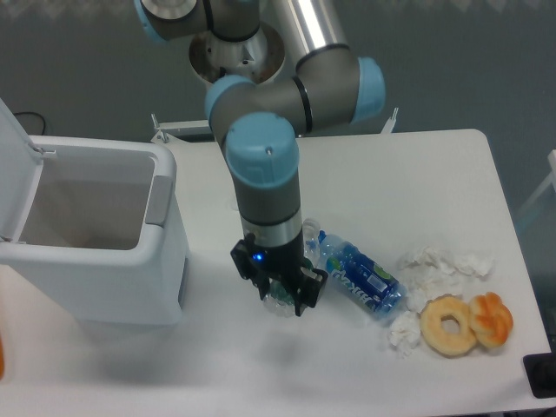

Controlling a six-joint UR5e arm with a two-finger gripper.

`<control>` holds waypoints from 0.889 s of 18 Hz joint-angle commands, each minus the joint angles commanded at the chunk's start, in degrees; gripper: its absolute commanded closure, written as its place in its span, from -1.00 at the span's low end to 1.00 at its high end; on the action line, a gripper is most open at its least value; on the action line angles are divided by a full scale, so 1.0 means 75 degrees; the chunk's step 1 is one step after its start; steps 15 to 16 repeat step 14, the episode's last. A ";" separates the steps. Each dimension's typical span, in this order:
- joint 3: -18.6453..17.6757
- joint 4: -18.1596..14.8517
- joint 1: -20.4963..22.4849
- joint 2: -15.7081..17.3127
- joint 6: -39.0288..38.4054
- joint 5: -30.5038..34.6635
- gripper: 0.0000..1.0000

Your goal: Pick up the plastic bottle

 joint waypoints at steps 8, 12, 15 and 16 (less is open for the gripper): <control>-0.0175 0.0000 0.0000 0.0141 0.0012 0.0000 -0.28; -0.0199 0.0012 0.0012 0.0177 0.0012 -0.0012 -0.28; -0.0211 0.0012 0.0000 0.0177 -0.0011 -0.0012 -0.28; -0.0211 0.0012 0.0000 0.0177 -0.0011 -0.0012 -0.28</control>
